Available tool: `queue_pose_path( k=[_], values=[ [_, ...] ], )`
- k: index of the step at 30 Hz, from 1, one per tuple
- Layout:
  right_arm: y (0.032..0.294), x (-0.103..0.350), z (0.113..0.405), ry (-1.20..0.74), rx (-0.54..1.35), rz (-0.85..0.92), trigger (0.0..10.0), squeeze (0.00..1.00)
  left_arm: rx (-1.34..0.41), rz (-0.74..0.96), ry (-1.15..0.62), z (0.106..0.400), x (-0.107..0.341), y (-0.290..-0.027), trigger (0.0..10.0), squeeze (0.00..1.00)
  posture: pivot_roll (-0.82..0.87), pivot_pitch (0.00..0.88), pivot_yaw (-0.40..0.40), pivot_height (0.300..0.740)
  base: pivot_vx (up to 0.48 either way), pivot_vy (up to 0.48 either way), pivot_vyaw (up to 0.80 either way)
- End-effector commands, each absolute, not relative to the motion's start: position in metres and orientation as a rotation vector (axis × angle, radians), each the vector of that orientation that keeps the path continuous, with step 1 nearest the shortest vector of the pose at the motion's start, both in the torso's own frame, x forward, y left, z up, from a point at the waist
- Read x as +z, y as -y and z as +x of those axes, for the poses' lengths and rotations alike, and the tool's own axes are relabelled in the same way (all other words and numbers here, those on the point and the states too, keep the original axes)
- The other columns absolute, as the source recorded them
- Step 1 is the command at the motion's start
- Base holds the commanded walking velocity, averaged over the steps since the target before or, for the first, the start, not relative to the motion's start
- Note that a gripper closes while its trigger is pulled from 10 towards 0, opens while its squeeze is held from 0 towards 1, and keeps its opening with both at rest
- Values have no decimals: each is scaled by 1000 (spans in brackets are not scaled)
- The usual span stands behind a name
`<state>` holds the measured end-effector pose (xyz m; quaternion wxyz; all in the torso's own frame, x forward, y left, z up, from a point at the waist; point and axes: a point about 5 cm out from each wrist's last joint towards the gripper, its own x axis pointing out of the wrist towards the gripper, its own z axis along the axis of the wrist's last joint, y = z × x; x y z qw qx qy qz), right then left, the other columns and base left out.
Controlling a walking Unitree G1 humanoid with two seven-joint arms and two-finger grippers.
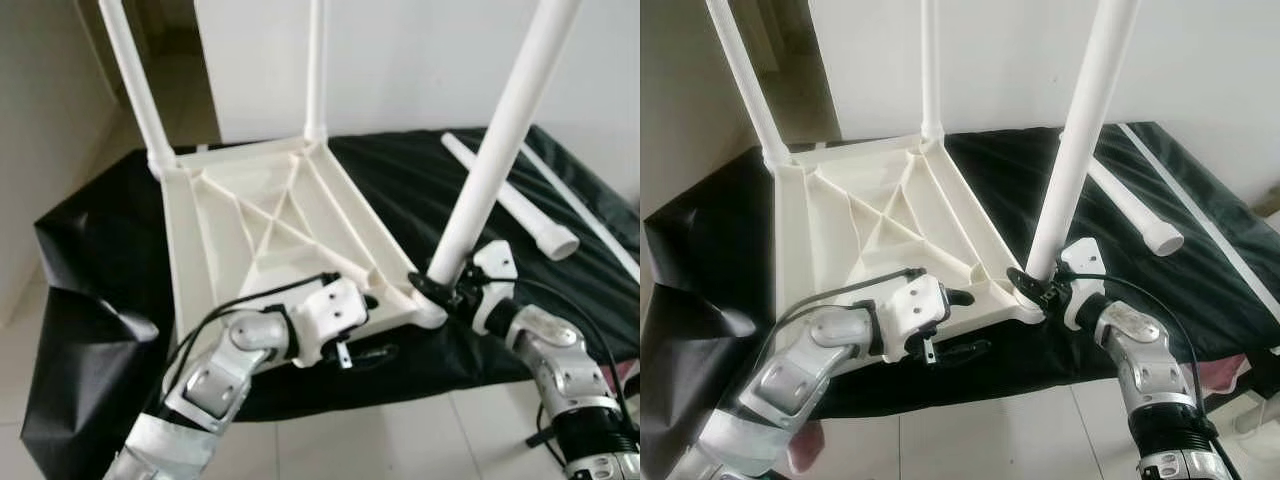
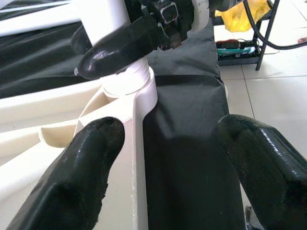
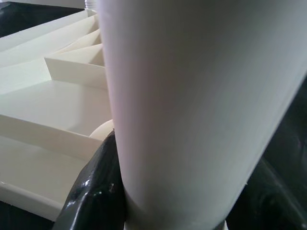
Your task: Building children table
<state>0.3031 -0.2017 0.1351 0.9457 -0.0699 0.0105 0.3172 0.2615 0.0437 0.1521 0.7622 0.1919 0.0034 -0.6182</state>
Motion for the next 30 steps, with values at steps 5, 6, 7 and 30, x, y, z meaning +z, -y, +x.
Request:
queue_pose_path(
  k=[5,6,7,30],
  values=[
    [195,116,291,-57,619,-90,10000,0,-1343,414,-21,259,150,-44,10000,0,58,0,-34,740,0,0,0],
    [195,116,291,-57,619,-90,10000,0,-1343,414,-21,259,150,-44,10000,0,58,0,-34,740,0,0,0],
    [193,116,290,-48,608,-88,10000,0,-1335,409,-19,260,151,-44,10000,0,58,0,-34,740,0,0,0],
    [164,101,278,-79,-61,143,10000,0,-1257,362,-21,260,147,-46,10000,0,71,0,-80,740,0,0,0]
  ],
)
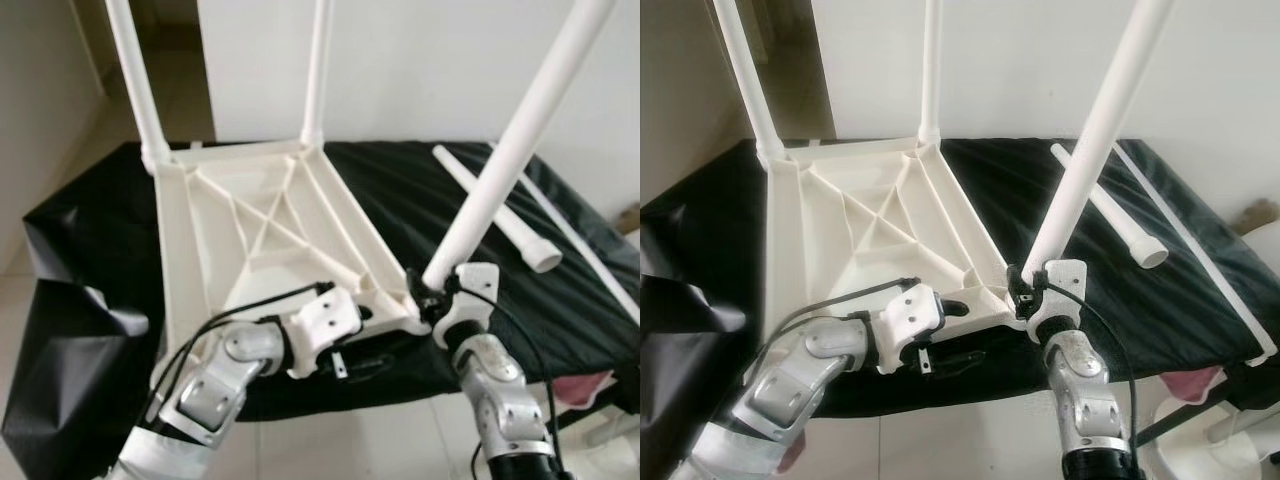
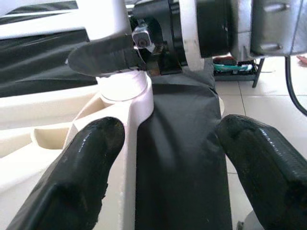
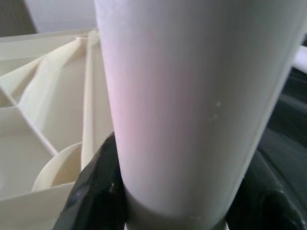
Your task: Building children table
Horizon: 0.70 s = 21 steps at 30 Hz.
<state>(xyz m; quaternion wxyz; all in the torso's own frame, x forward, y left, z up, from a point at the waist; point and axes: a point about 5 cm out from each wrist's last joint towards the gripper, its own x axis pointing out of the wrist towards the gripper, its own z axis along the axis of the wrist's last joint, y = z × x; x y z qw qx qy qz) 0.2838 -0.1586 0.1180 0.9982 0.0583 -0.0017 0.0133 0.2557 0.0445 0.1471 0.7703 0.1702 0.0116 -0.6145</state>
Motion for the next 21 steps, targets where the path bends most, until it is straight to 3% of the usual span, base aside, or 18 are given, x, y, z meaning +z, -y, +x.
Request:
queue_pose_path(
  k=[1,3,8,21],
  values=[
    [158,99,276,-82,-107,157,10000,0,-1251,357,-14,261,149,-44,10000,0,68,0,-79,740,0,0,0],
    [149,98,274,-98,-176,181,10000,0,-1247,352,-2,262,151,-42,10000,0,66,0,-78,740,0,0,0],
    [140,102,275,-90,-112,190,10000,0,-1238,347,6,266,153,-42,10000,0,49,0,-72,740,0,0,0],
    [145,108,272,-84,-137,142,10000,0,-1227,327,29,271,158,-39,10000,0,26,0,-71,740,0,0,0]
  ],
)
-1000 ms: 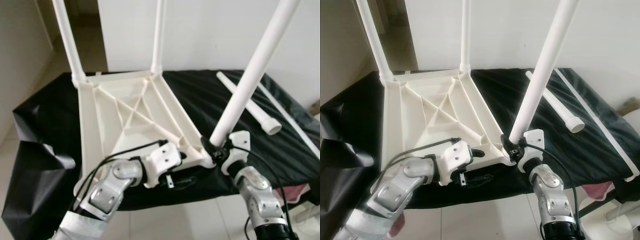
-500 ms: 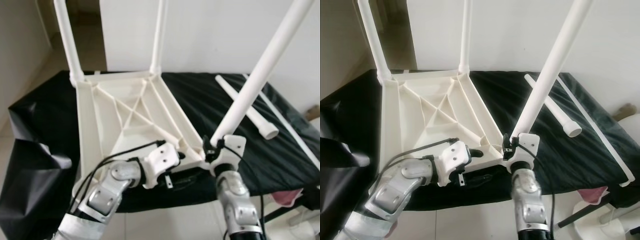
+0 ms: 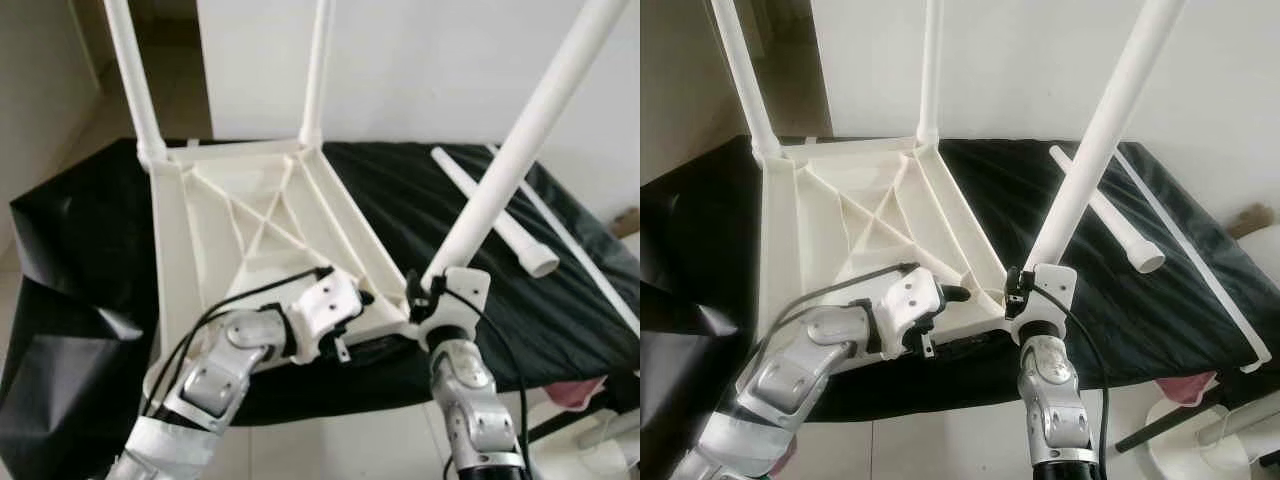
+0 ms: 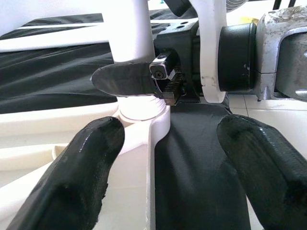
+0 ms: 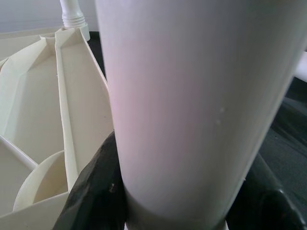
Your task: Building children table
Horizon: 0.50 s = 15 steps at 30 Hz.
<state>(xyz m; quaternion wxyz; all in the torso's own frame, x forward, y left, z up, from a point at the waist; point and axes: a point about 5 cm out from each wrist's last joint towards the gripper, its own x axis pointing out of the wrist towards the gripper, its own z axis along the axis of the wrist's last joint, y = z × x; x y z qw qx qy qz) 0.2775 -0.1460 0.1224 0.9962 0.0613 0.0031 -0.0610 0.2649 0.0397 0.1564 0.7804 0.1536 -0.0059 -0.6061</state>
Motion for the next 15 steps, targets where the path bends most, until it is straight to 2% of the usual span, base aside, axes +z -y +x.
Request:
queue_pose_path(
  k=[1,2,3,5,6,15],
  values=[
    [145,108,272,-84,-137,142,10000,0,-1227,327,29,271,158,-39,10000,0,26,0,-71,740,0,0,0],
    [145,108,272,-83,-131,139,10000,122,-1227,327,30,271,158,-39,10000,0,24,0,-70,740,0,0,0],
    [146,109,272,-80,-107,147,10000,788,-1228,327,32,272,158,-39,10000,0,23,0,-70,740,0,0,0],
    [146,109,272,-79,-90,152,10000,788,-1229,327,34,272,158,-39,10000,0,23,0,-70,740,0,0,0],
    [148,111,272,-70,-79,148,10000,1000,-1229,329,36,272,159,-39,10000,0,23,0,-68,740,0,0,0],
    [158,119,271,-30,-28,97,10000,1000,-1230,328,40,273,160,-38,10000,0,22,0,-61,740,0,0,0]
  ],
)
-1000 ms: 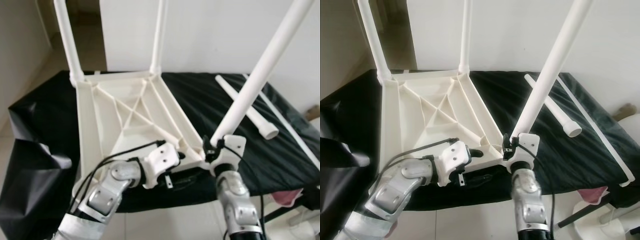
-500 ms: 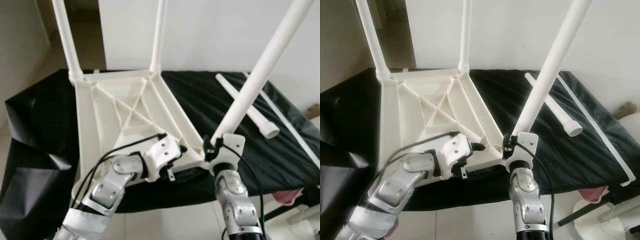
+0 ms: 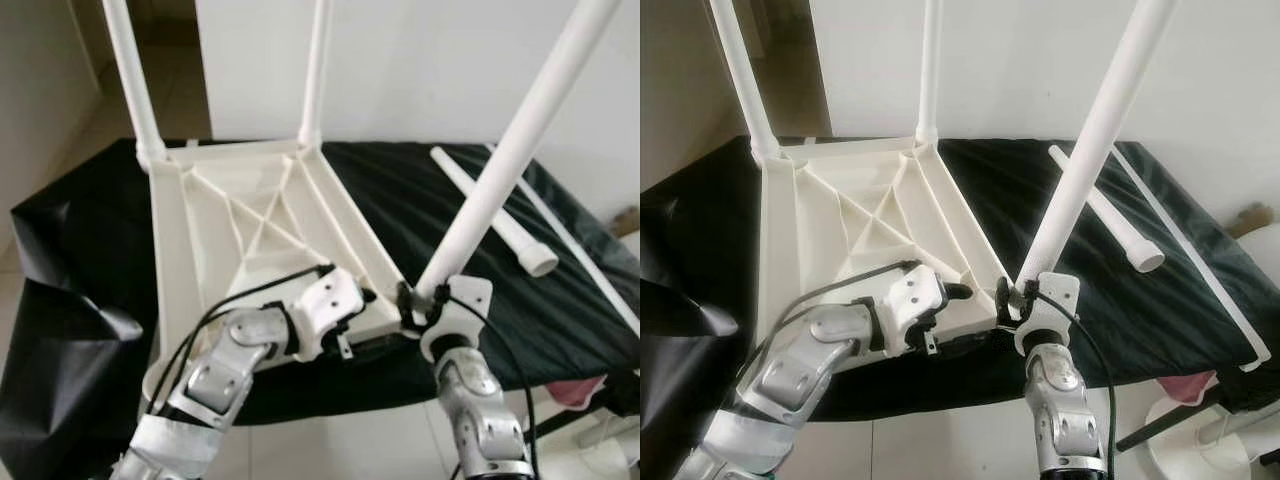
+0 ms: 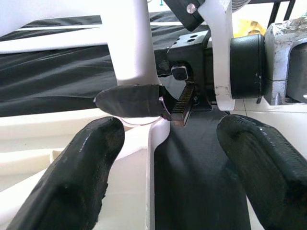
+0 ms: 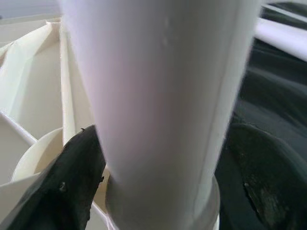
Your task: Building children table
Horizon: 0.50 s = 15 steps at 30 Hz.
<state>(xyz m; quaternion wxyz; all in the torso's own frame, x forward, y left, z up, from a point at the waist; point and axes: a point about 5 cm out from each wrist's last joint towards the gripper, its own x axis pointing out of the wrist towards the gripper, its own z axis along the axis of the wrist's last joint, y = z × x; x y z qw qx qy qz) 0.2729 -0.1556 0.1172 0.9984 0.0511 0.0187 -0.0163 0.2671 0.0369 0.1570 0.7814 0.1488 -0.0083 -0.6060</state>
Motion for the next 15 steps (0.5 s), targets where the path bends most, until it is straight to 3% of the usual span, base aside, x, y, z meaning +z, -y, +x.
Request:
queue_pose_path(
  k=[1,2,3,4,9,11,15],
  values=[
    [161,119,271,-28,-12,87,10000,1000,-1230,328,40,273,160,-38,10000,0,22,0,-61,740,0,0,0],
    [167,121,272,-17,44,66,10000,769,-1234,329,40,273,160,-38,10000,0,20,0,-59,740,0,0,0],
    [167,121,272,-17,44,66,10000,769,-1234,329,40,273,160,-38,10000,0,20,0,-59,740,0,0,0],
    [171,122,273,0,101,36,10000,0,-1239,333,36,273,159,-38,10000,0,19,0,-57,740,0,0,0],
    [172,123,274,13,136,19,10000,0,-1240,335,35,273,159,-37,10000,0,19,0,-59,740,0,0,0],
    [176,124,277,32,267,-30,10000,0,-1247,331,32,273,160,-37,10000,0,21,0,-53,740,0,0,0],
    [177,124,279,32,343,-71,10000,0,-1250,332,31,273,160,-37,10000,0,19,0,-50,740,0,0,0]
  ],
)
